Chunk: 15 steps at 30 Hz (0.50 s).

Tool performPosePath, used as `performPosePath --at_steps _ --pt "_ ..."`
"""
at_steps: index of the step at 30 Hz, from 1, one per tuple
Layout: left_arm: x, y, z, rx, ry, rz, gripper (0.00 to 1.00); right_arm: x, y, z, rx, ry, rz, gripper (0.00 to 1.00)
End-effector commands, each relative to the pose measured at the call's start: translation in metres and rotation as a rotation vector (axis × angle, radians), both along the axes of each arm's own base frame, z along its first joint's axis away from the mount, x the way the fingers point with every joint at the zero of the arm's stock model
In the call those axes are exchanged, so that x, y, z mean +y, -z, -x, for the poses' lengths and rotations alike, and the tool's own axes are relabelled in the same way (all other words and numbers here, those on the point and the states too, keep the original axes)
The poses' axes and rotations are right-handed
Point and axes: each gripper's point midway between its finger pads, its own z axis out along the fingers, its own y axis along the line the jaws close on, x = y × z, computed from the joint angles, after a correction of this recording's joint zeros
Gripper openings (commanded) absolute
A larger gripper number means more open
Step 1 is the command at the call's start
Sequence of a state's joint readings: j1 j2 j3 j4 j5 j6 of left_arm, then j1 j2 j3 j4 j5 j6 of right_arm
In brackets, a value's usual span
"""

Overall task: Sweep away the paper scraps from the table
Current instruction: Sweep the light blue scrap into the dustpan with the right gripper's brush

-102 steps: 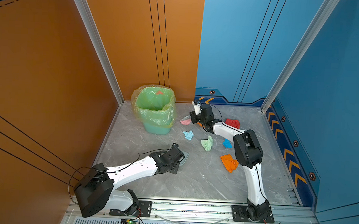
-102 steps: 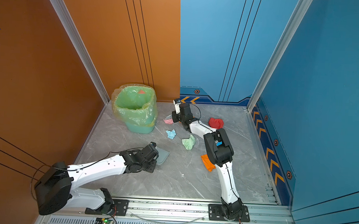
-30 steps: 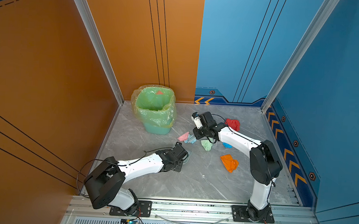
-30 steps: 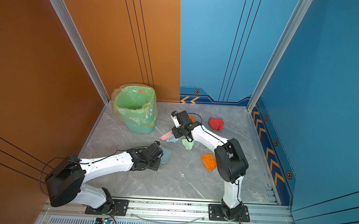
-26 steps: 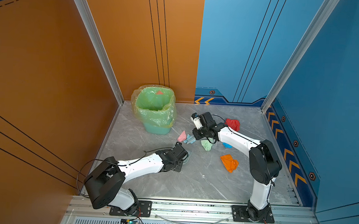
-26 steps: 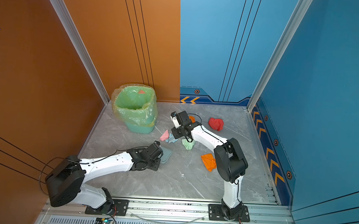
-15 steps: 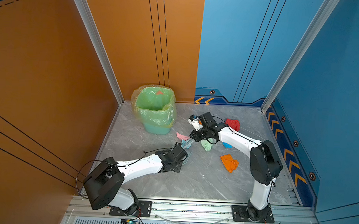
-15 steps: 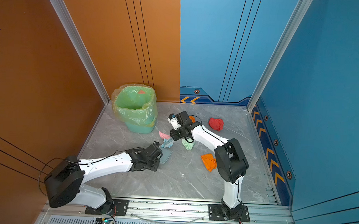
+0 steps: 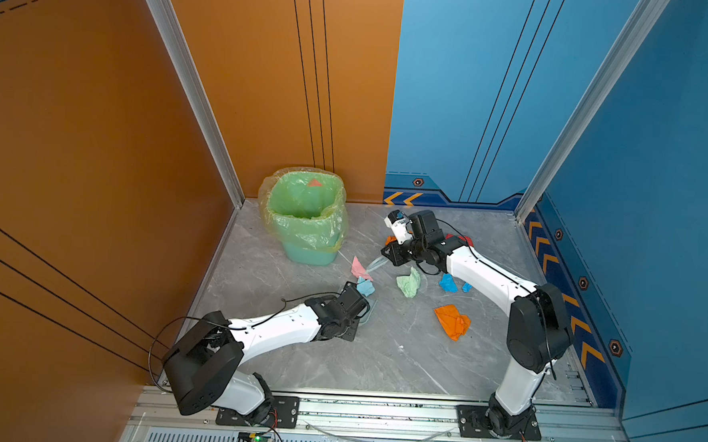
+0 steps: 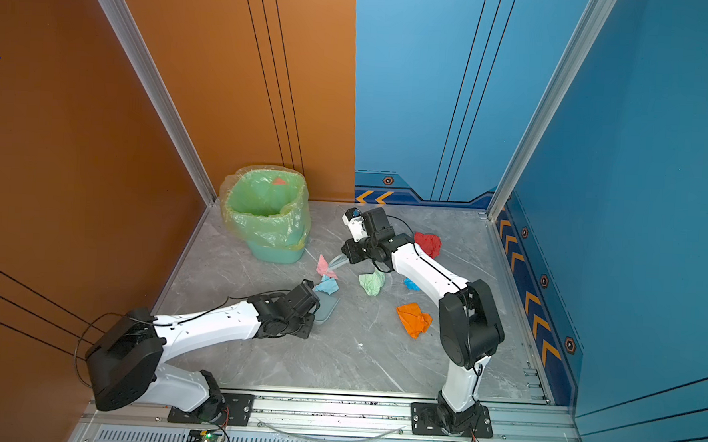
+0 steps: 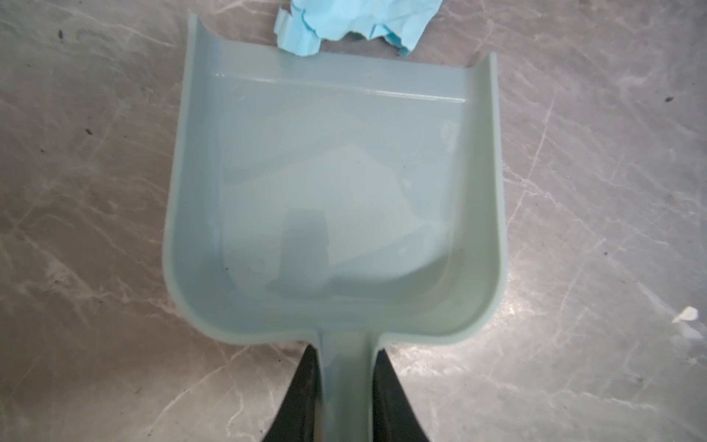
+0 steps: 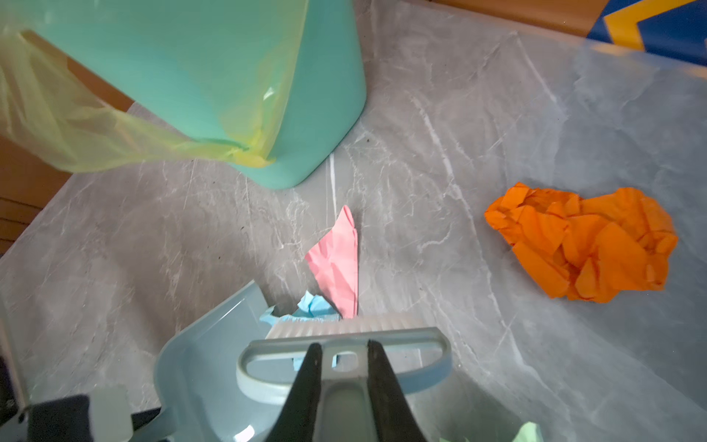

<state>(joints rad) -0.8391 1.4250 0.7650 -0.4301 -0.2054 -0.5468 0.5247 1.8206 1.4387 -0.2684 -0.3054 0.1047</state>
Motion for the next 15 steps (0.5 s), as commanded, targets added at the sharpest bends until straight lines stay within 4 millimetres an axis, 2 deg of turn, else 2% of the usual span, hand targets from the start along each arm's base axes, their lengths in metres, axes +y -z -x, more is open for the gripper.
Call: performPosePath --at_steps 1,5,8,11,15 --pt "0.008 0.004 0.009 0.023 -0.010 -0.016 0.00 0.004 0.006 -0.029 -0.078 0.121 0.012 0.00" --pt "0.010 0.004 0.010 0.021 -0.028 -0.010 0.00 0.016 0.028 -0.035 -0.106 0.138 0.117 0.00" --pt "0.014 0.004 0.012 0.021 -0.041 -0.009 0.00 0.022 0.047 -0.033 -0.115 0.122 0.208 0.00" --pt "0.018 0.005 0.014 0.020 -0.054 -0.009 0.00 0.025 0.063 -0.026 -0.111 0.096 0.291 0.00" --pt "0.021 0.006 0.015 0.022 -0.063 -0.014 0.00 0.024 0.072 -0.012 -0.091 0.056 0.331 0.00"
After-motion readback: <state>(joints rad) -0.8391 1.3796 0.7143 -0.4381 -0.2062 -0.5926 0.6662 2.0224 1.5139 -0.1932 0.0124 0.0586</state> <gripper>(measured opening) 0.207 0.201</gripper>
